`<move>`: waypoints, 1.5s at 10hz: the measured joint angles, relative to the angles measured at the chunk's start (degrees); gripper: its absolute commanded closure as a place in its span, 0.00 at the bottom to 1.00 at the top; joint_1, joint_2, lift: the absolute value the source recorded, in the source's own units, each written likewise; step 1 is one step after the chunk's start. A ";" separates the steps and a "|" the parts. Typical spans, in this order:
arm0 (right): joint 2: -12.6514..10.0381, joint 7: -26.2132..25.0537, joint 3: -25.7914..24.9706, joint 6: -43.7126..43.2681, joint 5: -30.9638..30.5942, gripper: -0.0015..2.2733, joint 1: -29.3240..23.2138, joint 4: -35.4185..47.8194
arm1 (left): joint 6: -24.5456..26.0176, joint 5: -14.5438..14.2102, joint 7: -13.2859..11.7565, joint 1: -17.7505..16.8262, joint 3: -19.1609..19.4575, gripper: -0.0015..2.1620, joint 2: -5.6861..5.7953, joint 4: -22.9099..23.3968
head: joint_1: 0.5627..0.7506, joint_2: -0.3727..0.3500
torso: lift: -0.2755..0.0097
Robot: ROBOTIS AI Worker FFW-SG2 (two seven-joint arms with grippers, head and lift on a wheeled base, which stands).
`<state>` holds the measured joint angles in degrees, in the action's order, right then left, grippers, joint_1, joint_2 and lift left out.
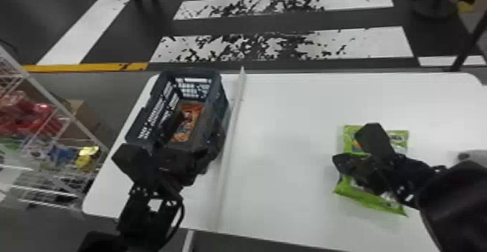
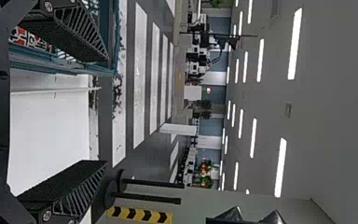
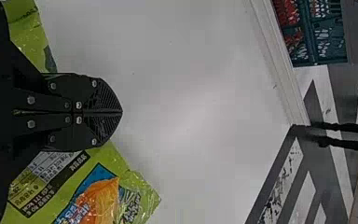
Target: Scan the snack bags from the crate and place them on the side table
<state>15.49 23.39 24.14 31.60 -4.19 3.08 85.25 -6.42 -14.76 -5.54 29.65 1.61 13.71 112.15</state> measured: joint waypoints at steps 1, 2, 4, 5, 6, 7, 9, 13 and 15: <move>0.39 0.14 -0.28 0.00 0.03 0.99 0.00 0.00 | 0.04 0.00 0.00 -0.06 -0.03 0.05 0.00 -0.09 | 0.70 0.77 | 0.79; 0.69 0.34 -0.50 0.00 0.12 0.99 -0.10 0.30 | 0.05 0.00 0.00 -0.13 -0.03 0.05 0.00 -0.19 | 0.70 0.76 | 0.79; 1.20 1.27 -1.39 0.99 1.03 0.99 -2.26 4.34 | 0.06 0.00 0.00 -0.35 -0.06 0.05 -0.01 -0.45 | 0.70 0.77 | 0.79; 1.49 1.69 -1.64 2.19 1.27 0.99 -3.69 6.82 | 0.06 0.00 0.00 -0.50 -0.15 0.05 -0.02 -0.57 | 0.70 0.78 | 0.79; 1.83 1.92 -1.72 3.16 1.49 0.99 -5.04 8.62 | 0.06 0.00 0.00 -0.71 -0.33 0.05 -0.01 -0.74 | 0.70 0.78 | 0.79; 2.18 1.93 -1.76 3.39 1.73 0.99 -6.17 9.57 | 0.06 0.00 0.00 -0.94 -0.48 0.05 -0.01 -0.92 | 0.70 0.78 | 0.79; 2.62 1.92 -1.97 3.34 1.79 0.99 -6.96 9.83 | 0.06 0.00 0.00 -1.20 -0.61 0.05 0.06 -1.05 | 0.70 0.78 | 0.79; 3.04 1.90 -3.27 3.31 1.93 0.99 -7.73 10.45 | 0.13 0.00 0.00 -1.33 -0.65 0.05 0.26 -1.15 | 0.70 0.76 | 0.79; 2.89 0.98 -5.99 3.24 4.42 0.71 -11.18 16.80 | 0.13 0.00 0.00 -1.40 -0.66 0.05 0.26 -1.11 | 0.70 0.77 | 0.79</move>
<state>18.38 24.37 18.15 34.85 0.23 -8.10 102.05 -6.30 -14.76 -5.54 28.24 0.95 13.97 111.04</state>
